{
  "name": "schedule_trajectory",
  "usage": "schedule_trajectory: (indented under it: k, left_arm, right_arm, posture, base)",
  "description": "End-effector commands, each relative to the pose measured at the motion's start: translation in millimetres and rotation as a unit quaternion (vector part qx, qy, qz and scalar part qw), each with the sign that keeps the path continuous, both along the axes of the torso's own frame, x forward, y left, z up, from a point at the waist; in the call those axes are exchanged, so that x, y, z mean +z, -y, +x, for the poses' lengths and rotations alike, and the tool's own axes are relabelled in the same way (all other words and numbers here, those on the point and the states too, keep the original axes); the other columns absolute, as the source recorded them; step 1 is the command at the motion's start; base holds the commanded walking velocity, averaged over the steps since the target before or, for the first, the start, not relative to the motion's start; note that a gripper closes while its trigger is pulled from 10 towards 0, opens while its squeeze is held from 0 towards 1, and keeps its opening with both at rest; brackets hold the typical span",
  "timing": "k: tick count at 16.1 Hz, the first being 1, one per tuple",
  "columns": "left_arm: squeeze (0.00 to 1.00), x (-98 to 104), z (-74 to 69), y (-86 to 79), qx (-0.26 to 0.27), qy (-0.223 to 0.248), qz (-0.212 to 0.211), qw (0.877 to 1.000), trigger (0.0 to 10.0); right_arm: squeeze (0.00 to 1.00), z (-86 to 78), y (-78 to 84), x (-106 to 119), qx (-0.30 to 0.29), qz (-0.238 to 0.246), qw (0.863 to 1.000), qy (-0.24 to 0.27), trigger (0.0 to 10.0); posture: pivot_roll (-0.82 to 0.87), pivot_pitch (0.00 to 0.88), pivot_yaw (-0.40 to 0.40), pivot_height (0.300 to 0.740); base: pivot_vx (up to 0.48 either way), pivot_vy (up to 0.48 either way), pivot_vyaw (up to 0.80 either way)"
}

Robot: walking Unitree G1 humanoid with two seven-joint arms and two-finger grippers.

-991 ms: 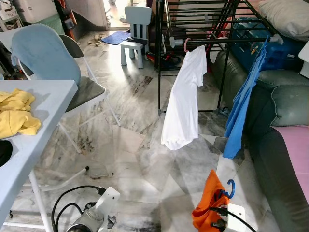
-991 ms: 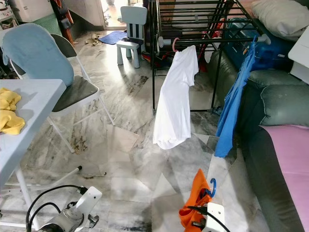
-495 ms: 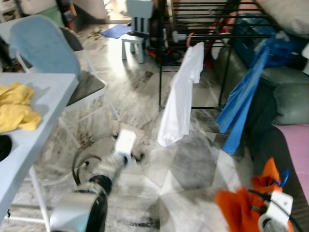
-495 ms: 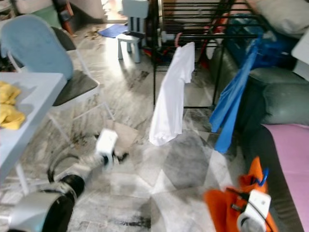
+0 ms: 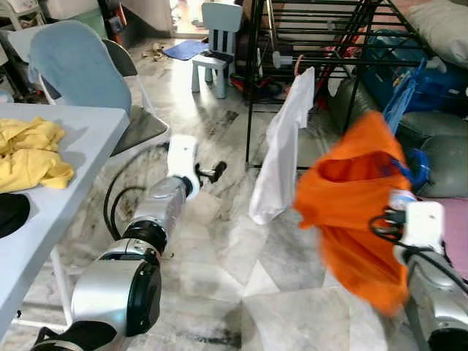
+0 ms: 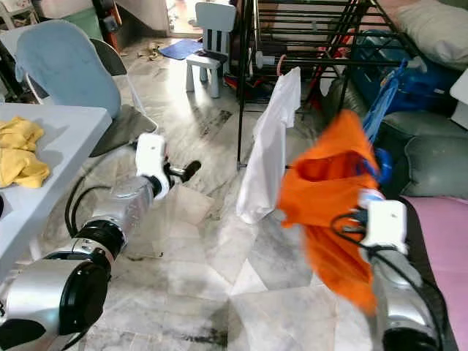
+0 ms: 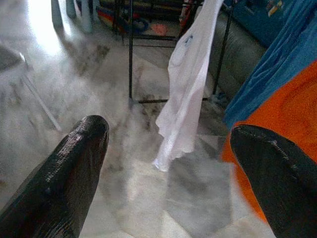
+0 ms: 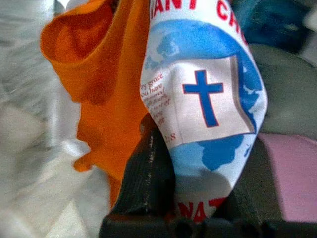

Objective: Hang hanger

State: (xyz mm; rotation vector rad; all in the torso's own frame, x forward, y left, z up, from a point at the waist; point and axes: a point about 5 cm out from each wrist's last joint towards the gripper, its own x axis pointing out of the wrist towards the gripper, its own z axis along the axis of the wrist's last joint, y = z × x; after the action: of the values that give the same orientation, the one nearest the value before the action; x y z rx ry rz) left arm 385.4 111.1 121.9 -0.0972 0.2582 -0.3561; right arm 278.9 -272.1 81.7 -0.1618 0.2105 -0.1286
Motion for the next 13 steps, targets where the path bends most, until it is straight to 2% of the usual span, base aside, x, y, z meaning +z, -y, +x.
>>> schedule_trajectory:
  k: [1, 3, 4, 5, 6, 7, 8, 12, 13]
  left_arm:
    - [0.00, -3, -7.9, 6.3, -0.034, 0.041, 0.010, 0.999, 10.0]
    - [0.00, -10, -20.1, 6.8, -0.056, 0.062, 0.003, 0.996, 10.0]
    - [0.00, -20, -35.0, 1.6, -0.066, 0.074, 0.017, 0.995, 10.0]
    - [0.00, -20, -39.8, -1.5, -0.074, 0.087, 0.026, 0.993, 10.0]
    - [0.00, -15, -41.0, -7.1, -0.070, 0.105, 0.032, 0.991, 10.0]
    - [0.00, -9, -39.8, -13.9, -0.053, 0.109, 0.019, 0.992, 10.0]
    - [0.00, -6, -38.6, -18.7, -0.042, 0.112, 0.013, 0.993, 10.0]
    - [0.00, -6, -38.6, -18.7, -0.042, 0.112, 0.013, 0.993, 10.0]
    - [0.00, -14, -46.4, -8.8, -0.072, 0.095, -0.007, 0.993, 10.0]
  right_arm:
    - [0.00, -4.6, -20.9, 6, 0.026, 0.007, 1.000, 0.008, 10.0]
    - [0.00, -11.3, -36.3, 12, 0.029, 0.008, 0.999, 0.014, 10.0]
    - [0.00, -21.6, -54.3, 15, 0.024, 0.007, 0.999, 0.026, 10.0]
    - [0.00, -28.1, -59.4, 12, 0.010, 0.017, 1.000, 0.021, 10.0]
    - [0.00, -35.4, -60.4, 7, -0.035, 0.062, 0.997, 0.017, 10.0]
    - [0.00, -41.5, -62.0, 9, -0.061, 0.042, 0.997, 0.021, 10.0]
    - [0.00, -45.1, -63.1, 9, -0.086, 0.049, 0.995, 0.026, 10.0]
    - [0.00, -45.1, -63.1, 9, -0.086, 0.049, 0.995, 0.026, 10.0]
    - [0.00, -52.5, -63.1, 13, -0.111, 0.037, 0.993, 0.033, 10.0]
  posture:
    - [0.00, 0.000, -0.048, 0.740]
    - [0.00, 0.000, -0.052, 0.740]
    - [0.03, 0.000, -0.065, 0.740]
    - [0.04, 0.000, -0.070, 0.740]
    - [0.05, 0.000, -0.074, 0.740]
    - [0.06, 0.000, -0.073, 0.740]
    - [0.06, 0.000, -0.071, 0.740]
    - [0.06, 0.000, -0.071, 0.740]
    - [0.00, 0.000, -0.044, 0.740]
  base:
    - [0.000, 0.000, 0.00]
    - [0.000, 0.000, 0.00]
    - [0.000, 0.000, 0.00]
    - [0.000, 0.000, 0.00]
    - [0.000, 0.000, 0.00]
    - [0.000, 0.000, 0.00]
    - [0.000, 0.000, 0.00]
    - [0.000, 0.000, 0.00]
    - [0.000, 0.000, 0.00]
